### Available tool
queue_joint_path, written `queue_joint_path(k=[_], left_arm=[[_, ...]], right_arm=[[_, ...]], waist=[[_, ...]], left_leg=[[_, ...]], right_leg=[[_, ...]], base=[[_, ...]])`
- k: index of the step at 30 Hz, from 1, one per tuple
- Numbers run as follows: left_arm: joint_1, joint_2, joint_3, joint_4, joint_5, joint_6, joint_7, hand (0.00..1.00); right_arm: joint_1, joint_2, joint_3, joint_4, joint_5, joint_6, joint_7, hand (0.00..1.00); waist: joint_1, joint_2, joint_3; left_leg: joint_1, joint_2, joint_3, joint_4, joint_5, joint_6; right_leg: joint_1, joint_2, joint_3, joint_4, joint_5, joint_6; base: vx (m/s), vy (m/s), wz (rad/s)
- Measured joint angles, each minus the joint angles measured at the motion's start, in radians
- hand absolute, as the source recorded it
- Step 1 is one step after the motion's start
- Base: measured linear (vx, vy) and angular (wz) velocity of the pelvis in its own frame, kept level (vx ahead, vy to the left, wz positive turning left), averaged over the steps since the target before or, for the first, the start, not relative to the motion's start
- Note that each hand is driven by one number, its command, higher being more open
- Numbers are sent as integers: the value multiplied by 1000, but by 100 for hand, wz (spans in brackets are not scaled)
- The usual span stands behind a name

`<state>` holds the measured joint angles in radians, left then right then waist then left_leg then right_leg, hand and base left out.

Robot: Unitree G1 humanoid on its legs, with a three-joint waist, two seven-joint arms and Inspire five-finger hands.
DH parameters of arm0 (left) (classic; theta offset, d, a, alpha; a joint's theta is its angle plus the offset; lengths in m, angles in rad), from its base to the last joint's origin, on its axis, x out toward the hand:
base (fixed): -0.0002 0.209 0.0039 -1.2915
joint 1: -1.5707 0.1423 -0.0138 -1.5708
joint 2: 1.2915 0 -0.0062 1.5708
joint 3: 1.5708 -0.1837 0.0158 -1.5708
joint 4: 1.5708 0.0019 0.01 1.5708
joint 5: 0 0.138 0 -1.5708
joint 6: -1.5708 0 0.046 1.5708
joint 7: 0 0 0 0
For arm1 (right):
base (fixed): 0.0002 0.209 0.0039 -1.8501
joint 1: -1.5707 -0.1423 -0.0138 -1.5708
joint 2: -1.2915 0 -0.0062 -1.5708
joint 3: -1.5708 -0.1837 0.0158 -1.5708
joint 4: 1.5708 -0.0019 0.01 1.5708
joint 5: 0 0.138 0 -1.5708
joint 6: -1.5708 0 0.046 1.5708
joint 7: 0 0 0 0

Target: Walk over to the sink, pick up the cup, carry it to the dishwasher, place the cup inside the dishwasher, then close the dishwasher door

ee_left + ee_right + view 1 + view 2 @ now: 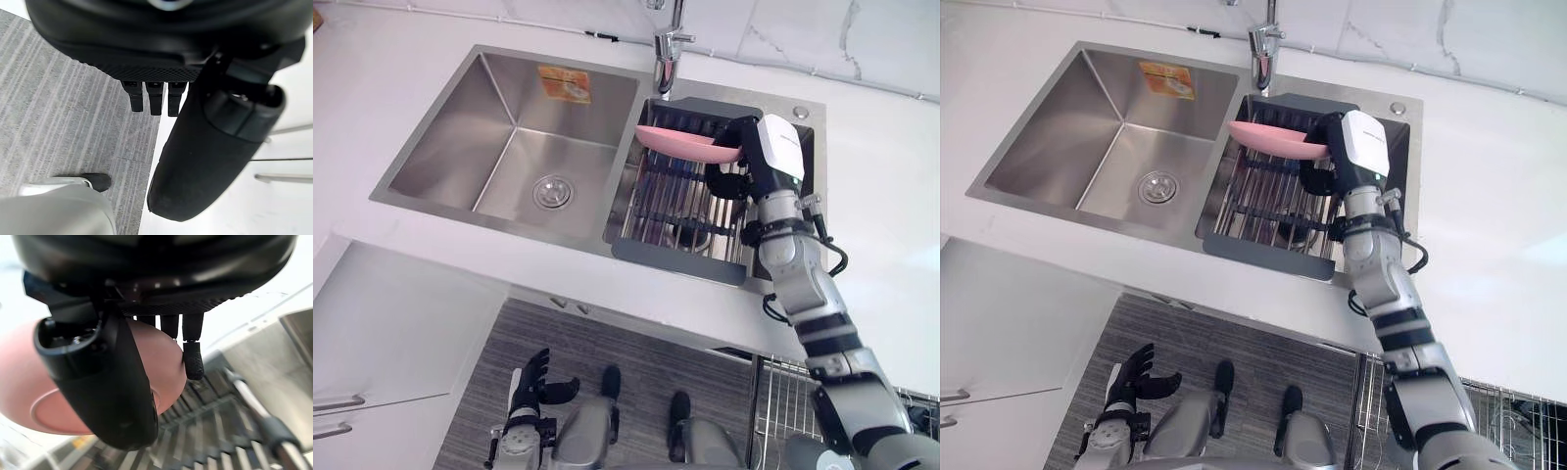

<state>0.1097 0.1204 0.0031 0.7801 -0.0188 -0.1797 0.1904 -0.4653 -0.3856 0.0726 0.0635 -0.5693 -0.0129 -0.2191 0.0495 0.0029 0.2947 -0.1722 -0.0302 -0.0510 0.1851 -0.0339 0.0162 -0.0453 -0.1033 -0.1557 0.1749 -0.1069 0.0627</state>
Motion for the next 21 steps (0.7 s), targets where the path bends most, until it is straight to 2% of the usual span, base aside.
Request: queue_joint_path(k=[5, 8, 13, 14, 17, 19, 20, 21], left_arm=[[15, 0, 26, -4, 2, 1, -6, 90], [24, 5, 31, 5, 6, 0, -8, 90], [31, 9, 31, 20, 11, 0, -16, 90], [31, 8, 30, 21, 11, 0, -16, 90], [32, 0, 29, 44, 21, -1, -23, 90], [30, -3, 30, 54, 17, 3, -28, 90], [30, -3, 31, 56, 17, 5, -32, 90], [27, 1, 31, 59, 20, 4, -33, 90]], right_arm=[[193, 45, -100, -270, 30, -72, -4, 30], [281, 48, -152, -375, 37, -103, -17, 30], [407, 62, -250, -476, 38, -140, -39, 30], [425, 67, -266, -479, 38, -143, -42, 30], [501, 112, -334, -476, 38, -128, -55, 30], [531, 131, -345, -464, 35, -119, -67, 30], [539, 140, -345, -457, 35, -116, -70, 30], [565, 171, -345, -431, 34, -105, -81, 30]], waist=[[-28, -31, -4], [-56, -45, -13], [-99, -55, -22], [-104, -57, -24], [-148, -59, -26], [-158, -58, -26], [-163, -58, -26], [-169, -58, -25]], left_leg=[[44, 17, 63, 2, -35, 0], [61, 31, 128, 27, -69, 3], [75, 69, 256, 91, -130, 6], [75, 71, 269, 97, -134, 6], [80, 84, 357, 121, -150, 15], [82, 90, 404, 133, -158, 19], [80, 94, 421, 138, -161, 22], [79, 109, 459, 149, -169, 29]], right_leg=[[15, 10, 65, -1, 0, 0], [13, 18, 132, -1, 0, 1], [-13, 44, 268, 4, 9, 15], [-22, 47, 284, 6, 11, 17], [-64, 59, 380, 23, 28, 38], [-90, 68, 439, 34, 41, 53], [-100, 70, 446, 39, 46, 57], [-127, 65, 407, 50, 56, 56]], base=[[19, -2, -35], [6, 29, -66], [2, 39, -84], [8, 42, -91], [6, 60, -89], [-6, 75, -90], [-34, 78, -98], [-57, 55, -74]])
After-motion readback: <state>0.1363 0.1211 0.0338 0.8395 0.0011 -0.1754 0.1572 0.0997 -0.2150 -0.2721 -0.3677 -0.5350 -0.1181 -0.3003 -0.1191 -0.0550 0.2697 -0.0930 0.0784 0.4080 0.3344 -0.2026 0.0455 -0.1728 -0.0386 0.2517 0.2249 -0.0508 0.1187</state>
